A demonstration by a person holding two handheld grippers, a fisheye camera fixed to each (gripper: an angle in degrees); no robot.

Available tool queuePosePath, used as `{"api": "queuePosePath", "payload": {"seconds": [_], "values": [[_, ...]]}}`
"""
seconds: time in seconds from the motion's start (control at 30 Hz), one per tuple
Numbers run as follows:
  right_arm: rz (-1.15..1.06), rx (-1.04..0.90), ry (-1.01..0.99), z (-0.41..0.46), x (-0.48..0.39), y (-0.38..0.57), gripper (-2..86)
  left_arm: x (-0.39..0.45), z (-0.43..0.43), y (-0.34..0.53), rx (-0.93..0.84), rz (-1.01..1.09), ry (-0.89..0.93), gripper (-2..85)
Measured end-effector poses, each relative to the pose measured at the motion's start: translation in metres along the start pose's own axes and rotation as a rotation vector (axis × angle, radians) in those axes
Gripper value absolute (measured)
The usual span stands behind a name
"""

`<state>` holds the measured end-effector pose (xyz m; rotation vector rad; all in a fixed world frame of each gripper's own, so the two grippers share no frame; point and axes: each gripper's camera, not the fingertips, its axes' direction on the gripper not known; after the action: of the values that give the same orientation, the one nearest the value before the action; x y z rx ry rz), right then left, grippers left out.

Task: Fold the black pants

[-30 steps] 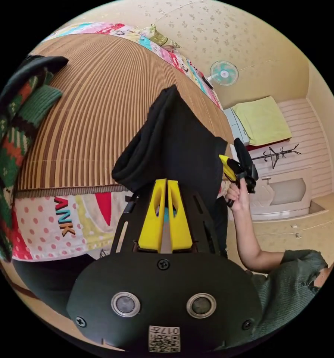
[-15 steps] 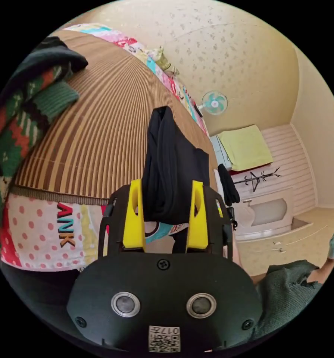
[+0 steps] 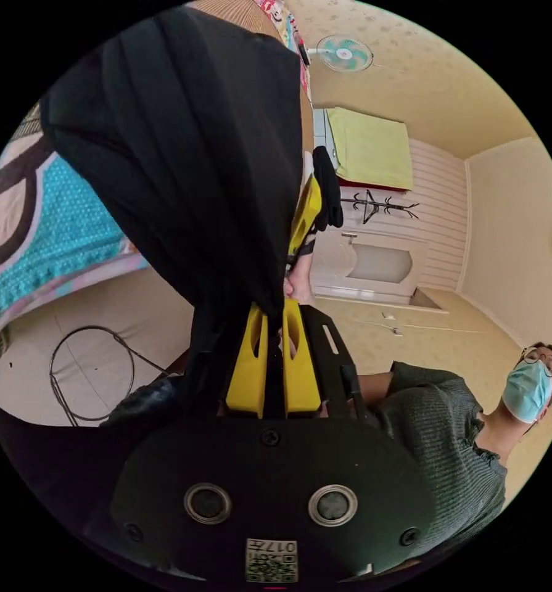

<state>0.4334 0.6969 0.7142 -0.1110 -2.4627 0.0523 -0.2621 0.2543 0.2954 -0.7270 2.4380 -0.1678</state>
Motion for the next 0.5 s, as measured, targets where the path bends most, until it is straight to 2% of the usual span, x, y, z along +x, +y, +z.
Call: {"api": "queuePosePath", "payload": {"seconds": [0.17,0.3,0.4,0.5], "values": [[-0.106,-0.065,-0.026,0.001,-0.018,0.014,13.5,0.007,-0.012,0.002,-0.073,0.027,-0.013,4.9],[-0.258,-0.075,-0.051,-0.013,-0.057,0.032,10.3,0.031,-0.028,0.015,-0.139,0.161,0.115,6.6],[-0.395,-0.033,-0.124,-0.044,-0.095,0.039,8.5,0.042,-0.046,0.026,-0.127,0.202,0.165,5.4],[-0.56,0.029,-0.116,-0.089,-0.15,0.025,7.6,0.046,-0.067,0.034,-0.071,0.216,0.165,2.3]]}}
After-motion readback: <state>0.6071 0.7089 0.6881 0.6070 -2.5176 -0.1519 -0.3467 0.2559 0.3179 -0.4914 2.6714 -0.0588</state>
